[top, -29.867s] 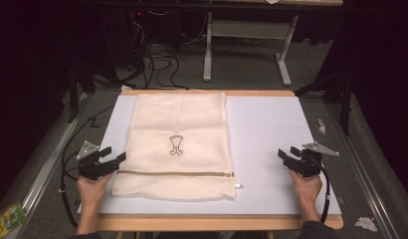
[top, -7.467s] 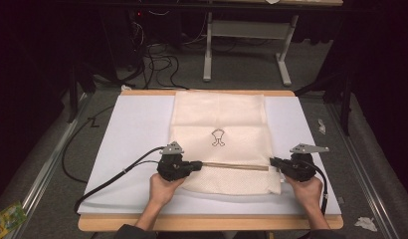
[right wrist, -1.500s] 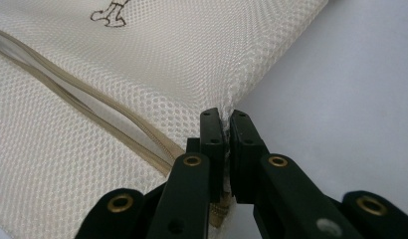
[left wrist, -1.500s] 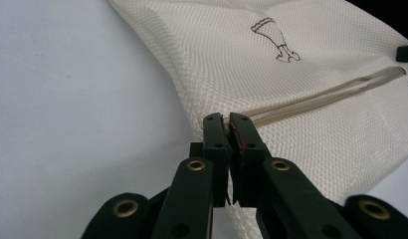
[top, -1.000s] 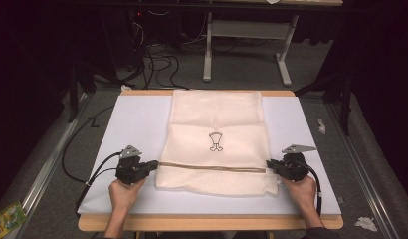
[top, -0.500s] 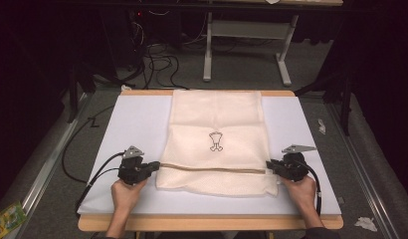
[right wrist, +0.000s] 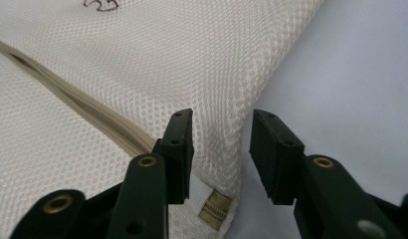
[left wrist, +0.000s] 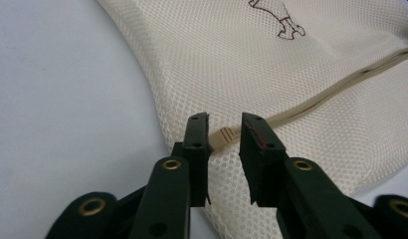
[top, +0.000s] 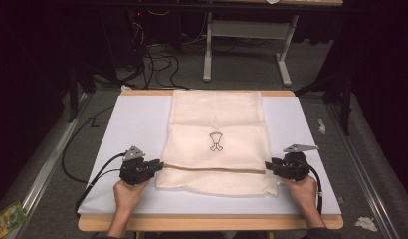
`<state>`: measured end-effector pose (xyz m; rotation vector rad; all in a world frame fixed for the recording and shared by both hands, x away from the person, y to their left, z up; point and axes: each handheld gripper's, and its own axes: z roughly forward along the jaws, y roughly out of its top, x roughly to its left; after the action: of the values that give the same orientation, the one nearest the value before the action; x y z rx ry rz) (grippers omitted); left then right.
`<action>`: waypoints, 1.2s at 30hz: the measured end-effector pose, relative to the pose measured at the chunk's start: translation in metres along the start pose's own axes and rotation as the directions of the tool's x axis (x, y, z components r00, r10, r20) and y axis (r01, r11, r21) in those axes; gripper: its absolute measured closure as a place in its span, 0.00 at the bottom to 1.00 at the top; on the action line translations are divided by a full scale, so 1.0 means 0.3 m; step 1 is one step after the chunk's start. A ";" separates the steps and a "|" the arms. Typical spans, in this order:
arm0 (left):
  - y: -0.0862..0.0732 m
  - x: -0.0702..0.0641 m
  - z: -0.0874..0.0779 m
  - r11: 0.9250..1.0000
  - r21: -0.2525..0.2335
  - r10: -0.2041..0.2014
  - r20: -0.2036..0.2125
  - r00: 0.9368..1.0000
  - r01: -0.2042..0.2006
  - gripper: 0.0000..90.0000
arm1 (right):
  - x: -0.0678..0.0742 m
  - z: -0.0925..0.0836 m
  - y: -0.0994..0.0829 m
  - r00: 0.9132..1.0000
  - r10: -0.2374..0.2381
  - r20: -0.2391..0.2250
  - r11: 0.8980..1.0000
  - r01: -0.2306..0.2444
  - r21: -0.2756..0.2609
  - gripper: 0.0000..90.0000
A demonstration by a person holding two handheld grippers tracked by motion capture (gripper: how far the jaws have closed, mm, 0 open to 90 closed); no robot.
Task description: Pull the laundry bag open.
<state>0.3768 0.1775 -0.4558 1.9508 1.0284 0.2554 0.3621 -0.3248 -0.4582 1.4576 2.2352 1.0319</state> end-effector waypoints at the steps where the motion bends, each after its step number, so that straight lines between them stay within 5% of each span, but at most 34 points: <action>1: 0.000 0.000 0.000 1.000 0.000 0.000 0.000 1.000 0.000 0.76 | 0.000 0.000 0.000 1.000 0.000 0.000 1.000 0.000 0.000 0.67; 21: 0.059 0.000 -0.073 0.989 -0.147 0.008 -0.039 0.999 -0.013 0.58 | 0.012 -0.089 0.033 0.994 -0.075 0.077 0.988 0.084 -0.127 0.55; 36: 0.057 0.054 -0.171 0.975 -0.224 -0.038 -0.120 0.992 0.010 0.57 | -0.046 -0.178 0.027 0.996 0.010 0.086 0.971 0.011 -0.237 0.51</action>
<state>0.3692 0.2166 -0.4158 1.7359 1.0549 0.4634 0.3430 -0.3570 -0.4167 1.3704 1.9746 1.1676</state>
